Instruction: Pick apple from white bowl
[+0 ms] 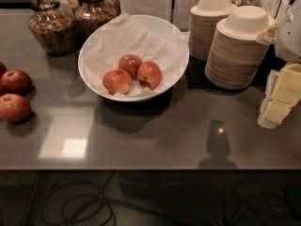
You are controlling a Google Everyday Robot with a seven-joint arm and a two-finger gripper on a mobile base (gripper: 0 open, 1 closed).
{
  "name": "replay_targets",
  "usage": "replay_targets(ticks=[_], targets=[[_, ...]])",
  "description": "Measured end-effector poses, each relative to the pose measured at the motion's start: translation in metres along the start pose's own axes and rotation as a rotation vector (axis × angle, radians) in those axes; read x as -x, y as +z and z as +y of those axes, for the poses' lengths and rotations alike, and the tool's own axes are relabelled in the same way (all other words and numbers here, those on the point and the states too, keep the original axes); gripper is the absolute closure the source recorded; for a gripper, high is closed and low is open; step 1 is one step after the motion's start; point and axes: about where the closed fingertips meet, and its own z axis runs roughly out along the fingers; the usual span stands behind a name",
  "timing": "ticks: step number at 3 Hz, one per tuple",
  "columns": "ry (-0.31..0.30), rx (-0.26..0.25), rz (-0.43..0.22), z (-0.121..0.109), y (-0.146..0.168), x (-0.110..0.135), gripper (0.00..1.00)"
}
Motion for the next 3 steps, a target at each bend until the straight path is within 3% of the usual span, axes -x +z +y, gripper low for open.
replay_targets(ticks=[2, 3], targets=[[-0.017, -0.005, -0.020, -0.003, 0.008, 0.011, 0.00], [-0.063, 0.008, -0.081, -0.016, 0.030, 0.039, 0.00]])
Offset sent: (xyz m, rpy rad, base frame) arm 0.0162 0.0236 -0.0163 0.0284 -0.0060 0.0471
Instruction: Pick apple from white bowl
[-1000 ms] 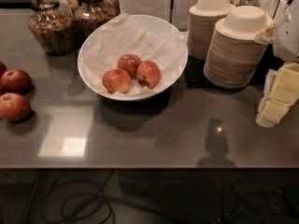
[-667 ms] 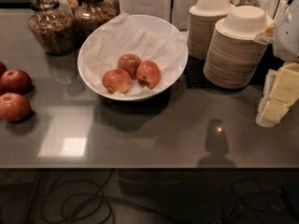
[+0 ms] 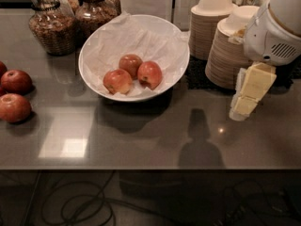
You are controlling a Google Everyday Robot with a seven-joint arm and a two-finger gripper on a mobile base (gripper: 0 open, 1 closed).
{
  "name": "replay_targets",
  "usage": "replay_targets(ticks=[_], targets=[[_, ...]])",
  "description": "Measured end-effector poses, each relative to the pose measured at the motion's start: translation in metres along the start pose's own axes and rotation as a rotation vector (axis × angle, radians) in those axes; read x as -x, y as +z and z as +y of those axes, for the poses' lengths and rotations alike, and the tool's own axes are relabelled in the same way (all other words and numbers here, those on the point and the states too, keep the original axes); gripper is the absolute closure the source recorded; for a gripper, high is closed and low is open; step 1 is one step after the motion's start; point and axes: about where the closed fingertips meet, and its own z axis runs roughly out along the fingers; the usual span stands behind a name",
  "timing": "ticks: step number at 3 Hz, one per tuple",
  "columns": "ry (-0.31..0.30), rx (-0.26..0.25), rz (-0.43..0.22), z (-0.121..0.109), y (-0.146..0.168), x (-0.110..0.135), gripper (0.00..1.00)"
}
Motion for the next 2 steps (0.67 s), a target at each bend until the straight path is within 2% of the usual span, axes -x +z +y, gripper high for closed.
replay_targets(ticks=[1, 2], targets=[[-0.044, -0.010, -0.039, -0.0209, 0.0229, 0.0293, 0.00], [-0.043, -0.010, -0.039, -0.0211, 0.0232, 0.0296, 0.00]])
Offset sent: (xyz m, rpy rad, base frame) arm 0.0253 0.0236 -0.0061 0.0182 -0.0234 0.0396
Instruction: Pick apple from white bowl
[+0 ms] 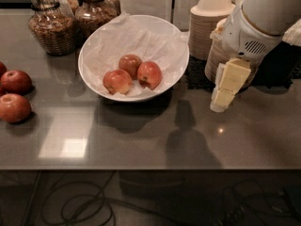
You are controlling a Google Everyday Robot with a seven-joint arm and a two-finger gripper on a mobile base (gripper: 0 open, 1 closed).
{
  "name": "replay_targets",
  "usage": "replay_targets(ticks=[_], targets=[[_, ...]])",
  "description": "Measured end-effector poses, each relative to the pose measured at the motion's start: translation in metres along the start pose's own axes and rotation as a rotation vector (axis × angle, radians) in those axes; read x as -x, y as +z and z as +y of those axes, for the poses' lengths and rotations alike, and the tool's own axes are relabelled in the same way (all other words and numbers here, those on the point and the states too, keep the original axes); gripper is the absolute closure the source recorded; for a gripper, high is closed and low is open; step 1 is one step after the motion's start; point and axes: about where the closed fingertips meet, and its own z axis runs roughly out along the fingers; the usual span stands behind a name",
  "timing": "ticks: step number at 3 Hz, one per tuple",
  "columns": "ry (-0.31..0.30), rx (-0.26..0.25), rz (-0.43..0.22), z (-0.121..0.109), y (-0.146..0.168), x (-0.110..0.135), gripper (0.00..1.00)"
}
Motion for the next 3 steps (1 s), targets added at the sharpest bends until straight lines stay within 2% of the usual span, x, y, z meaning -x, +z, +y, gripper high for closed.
replay_targets(ticks=[1, 3], targets=[[-0.004, -0.005, -0.057, -0.014, 0.017, 0.024, 0.00], [-0.056, 0.023, -0.159, -0.047, 0.053, 0.085, 0.00]])
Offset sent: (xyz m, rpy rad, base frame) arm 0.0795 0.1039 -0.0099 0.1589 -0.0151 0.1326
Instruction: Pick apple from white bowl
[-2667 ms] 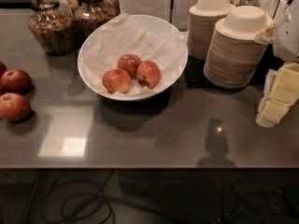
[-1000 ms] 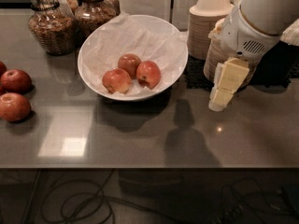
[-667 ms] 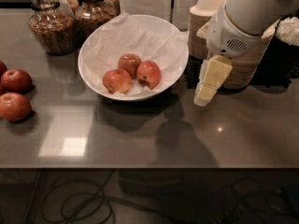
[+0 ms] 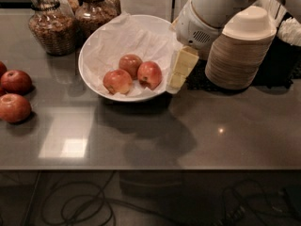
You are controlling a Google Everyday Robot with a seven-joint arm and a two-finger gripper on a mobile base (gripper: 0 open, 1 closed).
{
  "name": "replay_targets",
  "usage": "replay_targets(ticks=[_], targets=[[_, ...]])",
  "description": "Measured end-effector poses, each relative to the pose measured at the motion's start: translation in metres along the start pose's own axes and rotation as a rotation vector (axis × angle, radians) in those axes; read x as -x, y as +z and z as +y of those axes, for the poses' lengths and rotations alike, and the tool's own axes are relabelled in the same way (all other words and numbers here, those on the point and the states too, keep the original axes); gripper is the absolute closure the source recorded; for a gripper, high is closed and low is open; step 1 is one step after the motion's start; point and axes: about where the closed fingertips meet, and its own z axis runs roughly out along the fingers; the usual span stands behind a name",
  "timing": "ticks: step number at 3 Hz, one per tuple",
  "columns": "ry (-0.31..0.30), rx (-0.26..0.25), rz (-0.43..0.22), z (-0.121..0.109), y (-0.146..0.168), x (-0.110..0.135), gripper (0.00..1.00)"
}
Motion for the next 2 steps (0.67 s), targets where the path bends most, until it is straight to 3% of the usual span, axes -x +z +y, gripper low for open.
replay_targets(ticks=[2], targets=[[-0.022, -0.003, -0.086, -0.029, 0.037, 0.026, 0.00]])
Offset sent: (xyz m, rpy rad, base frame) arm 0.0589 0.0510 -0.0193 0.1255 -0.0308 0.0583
